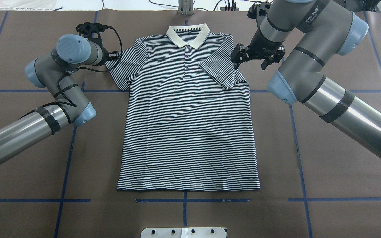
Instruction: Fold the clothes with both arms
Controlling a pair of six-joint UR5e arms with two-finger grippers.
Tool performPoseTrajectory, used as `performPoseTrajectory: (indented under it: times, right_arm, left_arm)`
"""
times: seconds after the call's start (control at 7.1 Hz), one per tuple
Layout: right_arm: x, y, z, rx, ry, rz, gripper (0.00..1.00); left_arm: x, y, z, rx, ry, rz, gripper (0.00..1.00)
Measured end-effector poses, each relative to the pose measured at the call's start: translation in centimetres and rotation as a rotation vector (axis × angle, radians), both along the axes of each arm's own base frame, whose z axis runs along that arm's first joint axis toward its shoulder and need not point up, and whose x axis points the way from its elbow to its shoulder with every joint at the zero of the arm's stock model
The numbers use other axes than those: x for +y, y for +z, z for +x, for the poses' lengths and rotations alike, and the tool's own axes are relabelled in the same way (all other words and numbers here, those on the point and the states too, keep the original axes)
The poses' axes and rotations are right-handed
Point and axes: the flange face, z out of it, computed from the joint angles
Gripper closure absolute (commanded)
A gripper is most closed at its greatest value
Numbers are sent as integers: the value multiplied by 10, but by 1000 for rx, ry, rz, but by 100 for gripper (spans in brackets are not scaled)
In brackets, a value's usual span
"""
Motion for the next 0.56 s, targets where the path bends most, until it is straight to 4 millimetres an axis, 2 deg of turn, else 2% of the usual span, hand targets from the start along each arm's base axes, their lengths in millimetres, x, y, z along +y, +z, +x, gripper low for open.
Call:
performPoseTrajectory:
  times: [0.14, 0.28, 0.42, 0.56]
  right_arm:
    - [0, -1, 0, -1, 0, 0, 0]
    - [0, -1, 0, -1, 0, 1, 0]
    - [0, -1, 0, -1, 0, 1, 0]
    - [0, 0, 0, -1, 0, 1, 0]
  left_arm:
    - [0, -2, 0, 2, 0, 2, 91]
    - [0, -5, 1, 4, 1, 5, 100]
    - [0, -8, 1, 6, 1, 5, 100]
    - [0, -22, 1, 9, 3, 6, 100]
